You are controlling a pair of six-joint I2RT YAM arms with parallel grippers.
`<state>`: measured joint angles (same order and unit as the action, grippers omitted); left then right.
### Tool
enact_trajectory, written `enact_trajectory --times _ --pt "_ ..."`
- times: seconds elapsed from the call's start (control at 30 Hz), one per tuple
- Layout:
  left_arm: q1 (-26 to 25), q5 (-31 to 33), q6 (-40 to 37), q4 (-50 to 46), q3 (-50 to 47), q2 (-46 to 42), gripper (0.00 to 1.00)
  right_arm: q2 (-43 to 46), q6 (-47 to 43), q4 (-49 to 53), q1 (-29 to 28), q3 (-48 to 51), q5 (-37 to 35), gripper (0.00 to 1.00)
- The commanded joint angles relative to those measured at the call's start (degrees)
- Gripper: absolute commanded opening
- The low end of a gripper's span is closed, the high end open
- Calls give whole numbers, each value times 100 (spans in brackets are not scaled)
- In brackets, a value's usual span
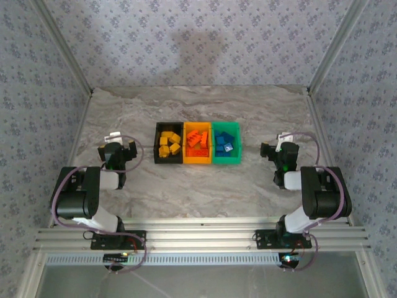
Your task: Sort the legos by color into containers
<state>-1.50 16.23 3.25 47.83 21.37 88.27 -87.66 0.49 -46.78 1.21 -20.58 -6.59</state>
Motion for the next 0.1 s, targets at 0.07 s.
enact_trajectory --times 0.07 --pt "9 -58 36 188 84 -23 100 33 -93 -120 -7 -113 35 100"
